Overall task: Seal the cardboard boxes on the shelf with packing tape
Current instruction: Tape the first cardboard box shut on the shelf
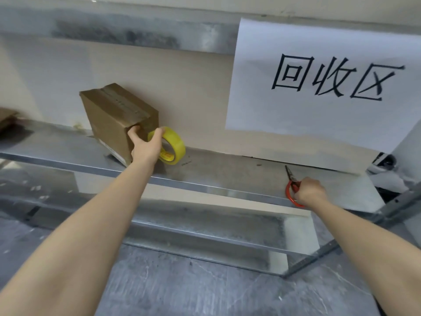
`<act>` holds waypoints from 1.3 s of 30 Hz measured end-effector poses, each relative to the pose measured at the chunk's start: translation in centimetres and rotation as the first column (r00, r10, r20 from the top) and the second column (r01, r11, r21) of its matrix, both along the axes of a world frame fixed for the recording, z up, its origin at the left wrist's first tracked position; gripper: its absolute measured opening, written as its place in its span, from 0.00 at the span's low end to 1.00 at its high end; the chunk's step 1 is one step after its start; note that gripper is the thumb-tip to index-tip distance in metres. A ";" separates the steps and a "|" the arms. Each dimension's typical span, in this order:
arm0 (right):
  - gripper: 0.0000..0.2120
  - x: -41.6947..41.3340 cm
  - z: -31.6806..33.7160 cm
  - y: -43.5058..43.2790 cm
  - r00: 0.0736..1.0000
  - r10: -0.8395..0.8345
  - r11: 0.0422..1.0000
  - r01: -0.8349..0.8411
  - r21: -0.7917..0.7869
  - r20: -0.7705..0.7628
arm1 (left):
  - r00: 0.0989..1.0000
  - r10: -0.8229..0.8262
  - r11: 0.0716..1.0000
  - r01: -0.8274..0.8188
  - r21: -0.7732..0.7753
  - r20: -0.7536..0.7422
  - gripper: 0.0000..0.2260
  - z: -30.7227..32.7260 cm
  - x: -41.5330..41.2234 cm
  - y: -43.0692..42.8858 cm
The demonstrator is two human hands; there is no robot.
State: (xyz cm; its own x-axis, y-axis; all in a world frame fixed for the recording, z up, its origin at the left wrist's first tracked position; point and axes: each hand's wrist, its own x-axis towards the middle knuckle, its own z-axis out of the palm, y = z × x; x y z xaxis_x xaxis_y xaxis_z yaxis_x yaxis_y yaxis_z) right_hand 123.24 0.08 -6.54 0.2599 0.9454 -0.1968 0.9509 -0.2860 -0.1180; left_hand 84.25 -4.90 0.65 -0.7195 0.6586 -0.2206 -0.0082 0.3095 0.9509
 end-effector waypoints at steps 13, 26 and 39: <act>0.16 -8.6 5.3 0.1 0.939 0.200 0.980 -0.195 0.045 -0.279 | 1.000 -0.008 1.000 0.009 0.009 -0.010 0.33 0.2 0.2 -0.1; 0.27 -25.3 15.2 -3.7 0.787 0.605 0.795 -0.588 0.147 -0.124 | 0.996 -0.027 1.000 0.027 -0.002 -0.080 0.18 0.0 -0.2 -1.0; 0.24 -29.3 17.7 -1.7 0.777 0.629 0.767 -0.628 -0.131 -0.039 | 0.990 -0.115 0.993 0.117 0.021 -0.087 0.14 -0.4 -0.3 -1.0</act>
State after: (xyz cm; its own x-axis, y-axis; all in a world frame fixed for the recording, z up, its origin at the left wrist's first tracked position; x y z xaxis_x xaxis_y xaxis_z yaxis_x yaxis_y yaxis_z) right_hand 93.95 -1.66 11.16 -0.3813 0.8639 -0.3291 0.9242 0.3636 -0.1165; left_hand 83.95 -5.93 0.21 -0.6531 0.7436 -0.1434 0.1077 0.2787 0.9543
